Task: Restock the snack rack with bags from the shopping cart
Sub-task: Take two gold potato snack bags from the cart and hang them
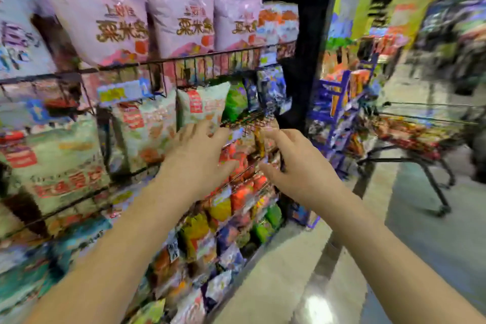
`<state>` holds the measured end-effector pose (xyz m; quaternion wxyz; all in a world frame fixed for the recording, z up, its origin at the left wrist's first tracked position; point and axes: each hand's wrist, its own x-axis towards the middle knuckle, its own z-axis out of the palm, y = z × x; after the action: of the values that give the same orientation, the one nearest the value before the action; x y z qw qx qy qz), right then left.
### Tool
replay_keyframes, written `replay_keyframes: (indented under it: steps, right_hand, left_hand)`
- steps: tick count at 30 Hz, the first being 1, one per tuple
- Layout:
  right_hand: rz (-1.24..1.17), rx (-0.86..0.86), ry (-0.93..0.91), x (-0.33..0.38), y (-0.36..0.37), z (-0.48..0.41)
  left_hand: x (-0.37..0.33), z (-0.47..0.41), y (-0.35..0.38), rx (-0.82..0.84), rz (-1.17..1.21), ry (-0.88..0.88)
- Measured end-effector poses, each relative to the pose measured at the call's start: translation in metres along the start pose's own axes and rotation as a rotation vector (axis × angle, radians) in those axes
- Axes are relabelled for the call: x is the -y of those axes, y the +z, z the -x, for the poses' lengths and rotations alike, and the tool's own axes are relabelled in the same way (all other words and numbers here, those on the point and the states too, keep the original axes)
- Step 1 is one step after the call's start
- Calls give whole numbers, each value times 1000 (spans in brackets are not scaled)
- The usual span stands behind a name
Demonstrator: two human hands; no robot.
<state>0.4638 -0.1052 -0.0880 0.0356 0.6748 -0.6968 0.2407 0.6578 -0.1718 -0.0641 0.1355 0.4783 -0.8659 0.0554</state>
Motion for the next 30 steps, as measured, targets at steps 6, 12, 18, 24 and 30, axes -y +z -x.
replay_keyframes:
  steps: [6, 12, 18, 24, 30]
  right_hand:
    - [-28, -17, 184, -119, -21, 44]
    - [-8, -73, 345, -254, -60, 79]
    - [30, -121, 447, -374, -103, 94]
    - [29, -146, 513, -462, -127, 90]
    - [33, -136, 594, -544, -127, 64]
  left_hand:
    - [-113, -50, 48, 49, 73, 180]
    - [-260, -116, 88, 85, 154, 343]
    - [-384, -173, 117, 107, 156, 458]
    - [-463, -224, 141, 141, 166, 528]
    - [-513, -299, 185, 191, 212, 586]
